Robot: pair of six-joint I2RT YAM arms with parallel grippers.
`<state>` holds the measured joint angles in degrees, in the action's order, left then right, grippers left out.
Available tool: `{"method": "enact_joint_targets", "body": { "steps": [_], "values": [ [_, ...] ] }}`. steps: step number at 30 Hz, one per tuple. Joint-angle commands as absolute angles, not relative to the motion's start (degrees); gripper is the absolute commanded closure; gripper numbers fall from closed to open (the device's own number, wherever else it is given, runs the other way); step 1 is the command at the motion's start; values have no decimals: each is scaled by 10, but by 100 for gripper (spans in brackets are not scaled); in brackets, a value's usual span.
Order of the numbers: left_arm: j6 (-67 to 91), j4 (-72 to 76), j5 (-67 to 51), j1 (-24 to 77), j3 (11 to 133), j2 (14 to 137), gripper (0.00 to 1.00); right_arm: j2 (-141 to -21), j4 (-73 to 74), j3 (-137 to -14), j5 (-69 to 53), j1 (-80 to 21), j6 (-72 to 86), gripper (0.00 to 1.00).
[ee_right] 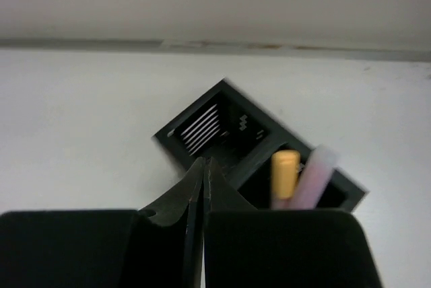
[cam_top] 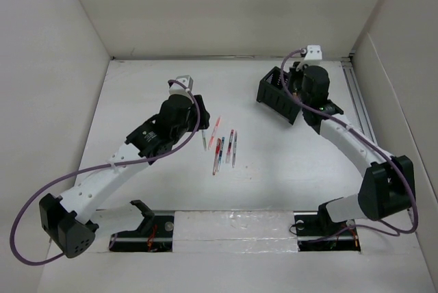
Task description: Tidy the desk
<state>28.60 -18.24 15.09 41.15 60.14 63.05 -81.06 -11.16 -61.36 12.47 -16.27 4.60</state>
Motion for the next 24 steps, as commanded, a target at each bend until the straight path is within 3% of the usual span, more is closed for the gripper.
{"method": "enact_joint_targets", "body": {
  "steps": [1,4,5,6,7,9,12,24],
  "values": [
    [282,-162,155,410,614,605,54,-806,-38,-586,94,-223,49,100],
    [283,-163,158,410,608,595,54,-824,27,-577,97,-291,66,100],
    [283,-168,157,410,606,590,54,-853,52,-575,98,-321,77,89],
    [283,-168,157,410,606,590,54,-853,52,-575,102,-321,77,89],
    [283,-169,159,410,606,585,54,-862,54,-572,105,-344,92,81],
    [282,-171,160,410,602,579,54,-892,57,-575,91,-364,98,61],
    [282,-175,159,410,598,572,54,-936,70,-595,92,-395,110,54],
    [279,-189,167,410,588,547,54,-1047,92,-656,95,-417,145,58]
  ]
}}
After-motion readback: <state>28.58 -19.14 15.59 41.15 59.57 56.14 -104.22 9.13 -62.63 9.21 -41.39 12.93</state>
